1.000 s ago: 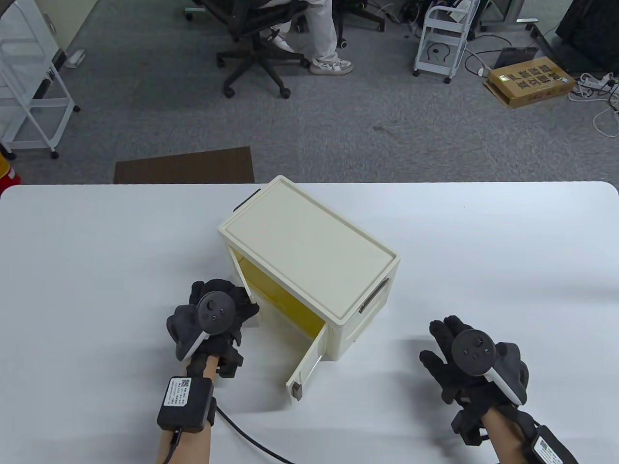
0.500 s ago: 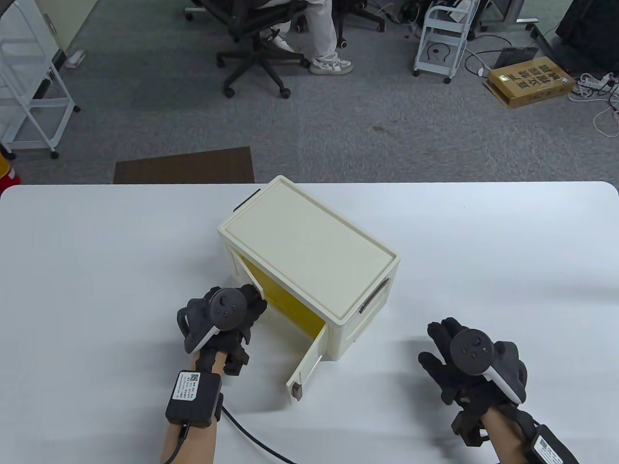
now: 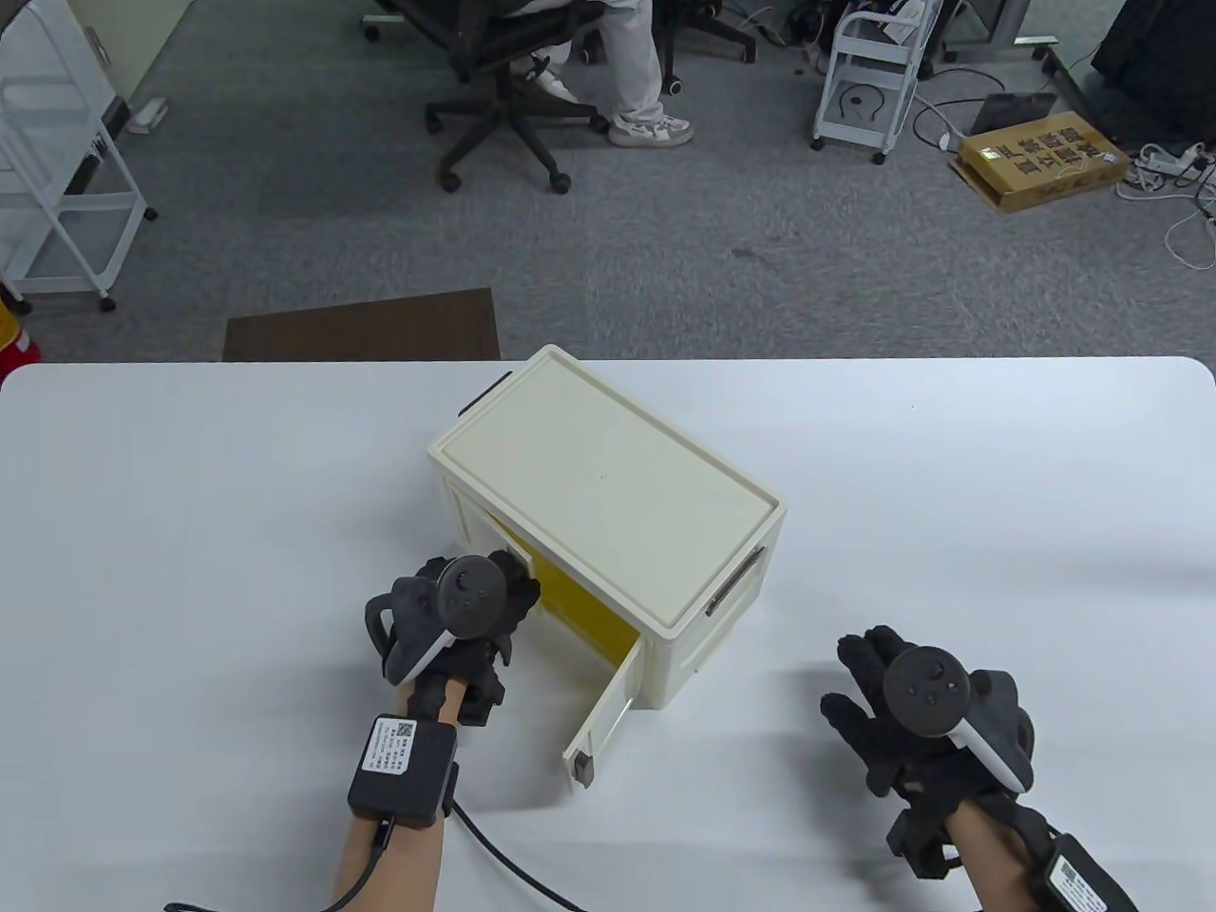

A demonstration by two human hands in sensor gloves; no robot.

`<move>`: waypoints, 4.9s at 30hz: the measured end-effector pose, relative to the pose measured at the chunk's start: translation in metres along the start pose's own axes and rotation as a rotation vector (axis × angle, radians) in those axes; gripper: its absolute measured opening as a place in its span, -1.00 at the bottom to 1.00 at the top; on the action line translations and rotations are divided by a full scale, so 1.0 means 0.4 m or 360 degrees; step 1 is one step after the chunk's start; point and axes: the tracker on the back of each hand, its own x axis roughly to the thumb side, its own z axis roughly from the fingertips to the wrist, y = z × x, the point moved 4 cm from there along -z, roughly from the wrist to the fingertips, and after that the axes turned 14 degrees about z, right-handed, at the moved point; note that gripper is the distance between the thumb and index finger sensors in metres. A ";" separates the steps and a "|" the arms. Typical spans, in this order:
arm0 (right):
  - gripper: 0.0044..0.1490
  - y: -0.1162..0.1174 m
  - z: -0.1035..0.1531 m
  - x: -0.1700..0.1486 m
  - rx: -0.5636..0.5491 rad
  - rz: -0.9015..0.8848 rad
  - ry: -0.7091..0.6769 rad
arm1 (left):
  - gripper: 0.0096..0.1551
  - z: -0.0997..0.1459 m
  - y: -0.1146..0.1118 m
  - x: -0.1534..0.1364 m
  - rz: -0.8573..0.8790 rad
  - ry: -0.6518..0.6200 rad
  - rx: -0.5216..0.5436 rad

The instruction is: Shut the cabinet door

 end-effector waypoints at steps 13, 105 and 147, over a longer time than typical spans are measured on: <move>0.07 0.002 0.000 0.001 0.0006 -0.0002 -0.0009 | -0.36 -0.015 -0.005 0.024 -0.0092 0.0041 -0.0006; 0.03 0.063 -0.001 0.056 0.0276 0.0116 -0.0163 | -0.12 0.310 0.006 0.134 -0.0410 0.0496 0.0062; 0.03 0.069 0.005 0.071 0.0307 0.0102 -0.0236 | -0.37 0.209 0.038 0.072 -0.0025 0.0413 0.0492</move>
